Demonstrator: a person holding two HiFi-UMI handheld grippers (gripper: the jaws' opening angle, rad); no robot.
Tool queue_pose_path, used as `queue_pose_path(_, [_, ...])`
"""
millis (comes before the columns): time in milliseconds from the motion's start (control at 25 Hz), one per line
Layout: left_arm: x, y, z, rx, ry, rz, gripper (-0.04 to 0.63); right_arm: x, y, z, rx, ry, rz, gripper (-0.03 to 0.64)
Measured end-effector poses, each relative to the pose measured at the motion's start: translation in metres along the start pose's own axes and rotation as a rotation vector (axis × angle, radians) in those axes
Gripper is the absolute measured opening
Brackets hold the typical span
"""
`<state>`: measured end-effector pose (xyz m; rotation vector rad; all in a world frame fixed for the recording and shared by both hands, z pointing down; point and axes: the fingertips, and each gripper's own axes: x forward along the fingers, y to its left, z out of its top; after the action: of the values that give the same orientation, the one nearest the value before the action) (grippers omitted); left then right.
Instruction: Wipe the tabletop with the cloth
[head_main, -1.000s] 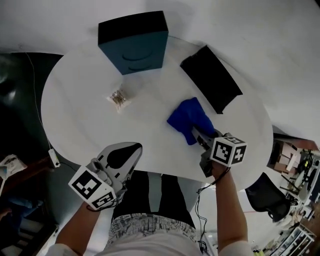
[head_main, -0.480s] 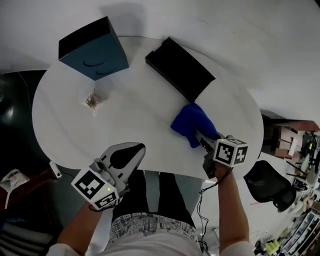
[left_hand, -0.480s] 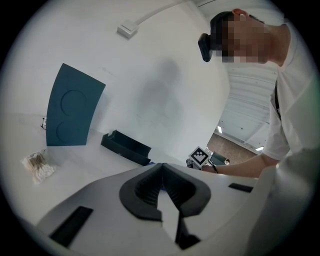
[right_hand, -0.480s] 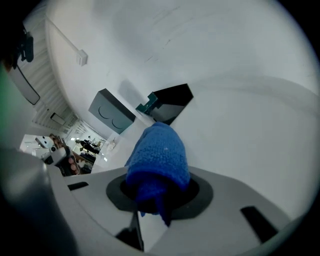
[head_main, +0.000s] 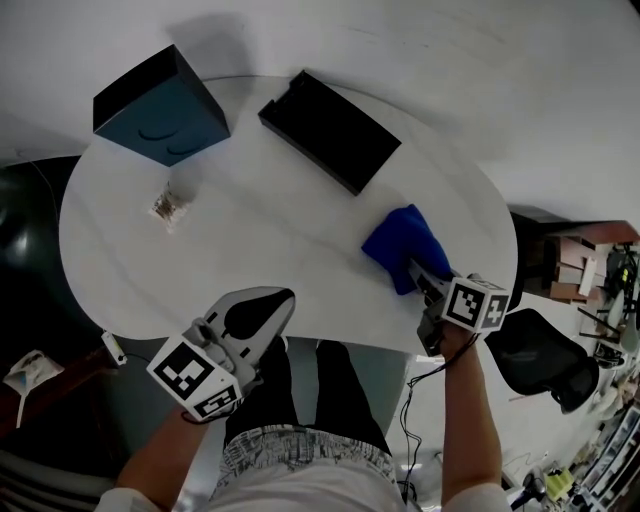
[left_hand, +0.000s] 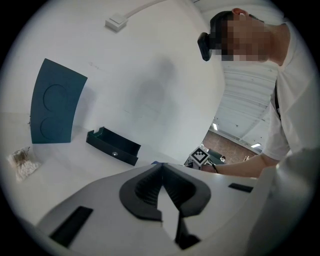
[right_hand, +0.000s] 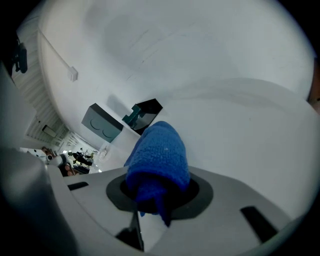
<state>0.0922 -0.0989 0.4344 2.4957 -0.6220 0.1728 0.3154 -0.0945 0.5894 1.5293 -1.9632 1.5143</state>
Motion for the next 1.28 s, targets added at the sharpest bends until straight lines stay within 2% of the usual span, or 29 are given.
queue_pose_path(320, [-0.013, 0.004, 0.001, 0.003, -0.012, 0.003, 0.021, -0.006, 0.008, -0.002, 0.018, -0.025, -0.01, 0.114])
queue_pose_path(480, [-0.033, 0.016, 0.007, 0.0, -0.032, 0.019, 0.021, -0.003, 0.033, -0.005, 0.017, -0.019, 0.007, 0.114])
queue_pose_path(800, [-0.086, 0.049, 0.022, -0.009, -0.082, 0.07, 0.021, 0.03, 0.119, -0.002, -0.056, -0.002, 0.097, 0.114])
queue_pose_path(1280, [-0.182, 0.108, 0.03, -0.035, -0.146, 0.193, 0.021, 0.12, 0.258, -0.043, -0.188, 0.155, 0.258, 0.114])
